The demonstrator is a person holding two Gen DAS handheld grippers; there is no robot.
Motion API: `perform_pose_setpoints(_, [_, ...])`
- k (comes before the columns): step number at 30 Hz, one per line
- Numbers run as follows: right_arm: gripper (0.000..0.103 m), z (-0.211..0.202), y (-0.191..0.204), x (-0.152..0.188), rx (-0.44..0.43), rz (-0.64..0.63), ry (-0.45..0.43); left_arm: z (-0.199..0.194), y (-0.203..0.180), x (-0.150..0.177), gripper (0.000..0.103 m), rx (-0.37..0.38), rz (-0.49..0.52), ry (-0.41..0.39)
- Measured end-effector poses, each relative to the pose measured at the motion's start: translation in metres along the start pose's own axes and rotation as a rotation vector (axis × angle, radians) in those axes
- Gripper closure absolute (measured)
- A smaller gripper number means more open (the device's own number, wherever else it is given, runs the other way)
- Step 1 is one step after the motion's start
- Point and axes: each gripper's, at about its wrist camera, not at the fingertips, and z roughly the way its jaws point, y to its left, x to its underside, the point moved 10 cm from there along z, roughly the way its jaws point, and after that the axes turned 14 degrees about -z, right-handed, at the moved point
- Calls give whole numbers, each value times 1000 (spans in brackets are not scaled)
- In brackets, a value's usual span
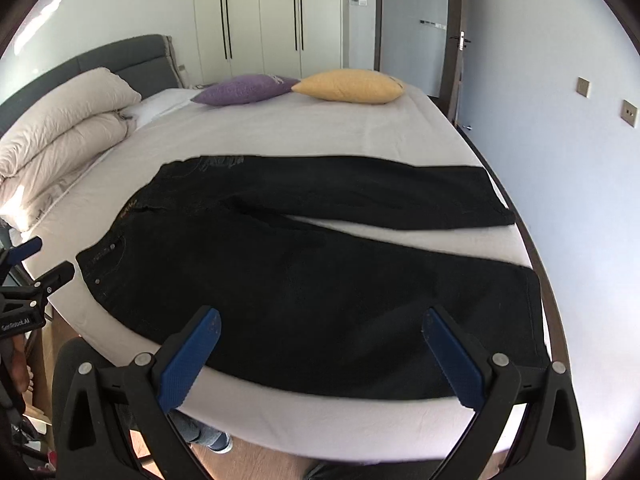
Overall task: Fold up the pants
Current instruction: 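Move the left tool to the jeans waistband while the right tool reaches a leg hem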
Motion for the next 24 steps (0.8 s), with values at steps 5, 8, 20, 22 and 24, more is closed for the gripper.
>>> perform_pose_setpoints(5, [0, 8, -50, -24, -21, -21, -50, 32, 22, -24, 0, 33, 58, -24])
perform_pose_setpoints(8, [0, 22, -77, -42, -36, -92, -58, 66, 37, -37, 0, 6, 86, 77])
perform_pose_setpoints(20, [1, 132, -209, -96, -68, -241, 75, 191, 17, -165, 0, 108, 341, 83])
perform_pose_setpoints(22, [1, 154, -228, -101, -47, -273, 99, 213, 4, -174, 0, 120, 416, 107])
perform_pose_setpoints(24, [3, 173, -239, -104, -42, -309, 124, 237, -11, -180, 0, 137, 490, 126])
